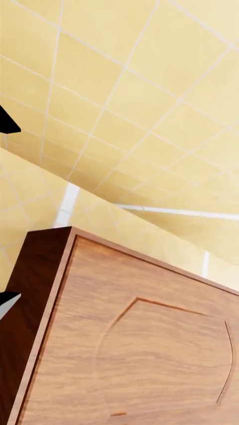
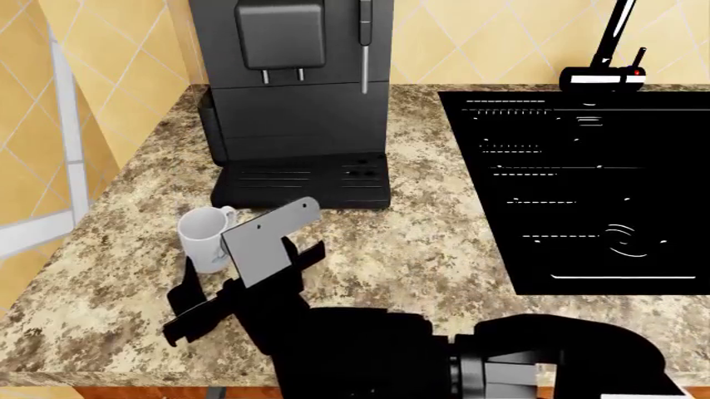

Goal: Pick the mug from under the coffee machine dispenser and place it on the counter.

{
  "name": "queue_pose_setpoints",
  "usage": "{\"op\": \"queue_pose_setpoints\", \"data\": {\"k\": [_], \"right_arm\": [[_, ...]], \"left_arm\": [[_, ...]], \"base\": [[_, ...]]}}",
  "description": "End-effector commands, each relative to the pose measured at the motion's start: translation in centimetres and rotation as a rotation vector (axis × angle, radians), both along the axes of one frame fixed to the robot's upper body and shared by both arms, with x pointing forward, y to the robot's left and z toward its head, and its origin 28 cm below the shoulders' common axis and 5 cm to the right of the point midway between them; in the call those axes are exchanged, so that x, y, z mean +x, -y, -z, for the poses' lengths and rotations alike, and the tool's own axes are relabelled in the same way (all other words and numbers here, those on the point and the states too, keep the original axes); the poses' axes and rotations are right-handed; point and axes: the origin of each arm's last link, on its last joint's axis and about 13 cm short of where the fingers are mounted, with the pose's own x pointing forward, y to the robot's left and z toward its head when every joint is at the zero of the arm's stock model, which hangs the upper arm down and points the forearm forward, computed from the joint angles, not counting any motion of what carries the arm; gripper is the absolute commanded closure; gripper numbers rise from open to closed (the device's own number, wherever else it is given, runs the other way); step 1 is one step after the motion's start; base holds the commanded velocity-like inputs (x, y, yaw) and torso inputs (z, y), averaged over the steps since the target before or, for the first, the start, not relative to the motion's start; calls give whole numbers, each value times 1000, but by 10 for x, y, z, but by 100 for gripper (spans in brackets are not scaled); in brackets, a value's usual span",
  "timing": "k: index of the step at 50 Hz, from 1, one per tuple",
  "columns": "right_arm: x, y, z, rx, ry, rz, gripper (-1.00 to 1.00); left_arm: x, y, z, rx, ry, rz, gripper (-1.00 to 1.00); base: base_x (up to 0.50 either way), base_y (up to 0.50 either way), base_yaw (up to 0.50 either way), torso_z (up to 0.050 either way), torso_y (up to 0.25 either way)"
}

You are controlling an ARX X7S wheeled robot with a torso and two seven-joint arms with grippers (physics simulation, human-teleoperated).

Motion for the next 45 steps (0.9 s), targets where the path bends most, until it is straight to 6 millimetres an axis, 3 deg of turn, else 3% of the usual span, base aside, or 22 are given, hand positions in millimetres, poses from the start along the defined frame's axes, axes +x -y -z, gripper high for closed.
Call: {"op": "queue_pose_setpoints", "data": {"k": [1,2,21,45], "right_arm": [[0,0,6,-15,-20,-8,100],[0,0,6,-16,-20,-8,-100],[-2,2,7,-10,-24,-7,-100],[-26,24,-30,85,98,9,-100]], "left_arm": [[0,0,0,0,0,-1,-100],[0,0,0,-1,0,-1,-100],[0,0,0,-1,1,-2,-100],[-1,0,1,-2,1,-4,-100]], "base": [[0,0,0,0,0],[0,0,0,0,0],[0,0,0,0,0],[0,0,0,0,0]]}}
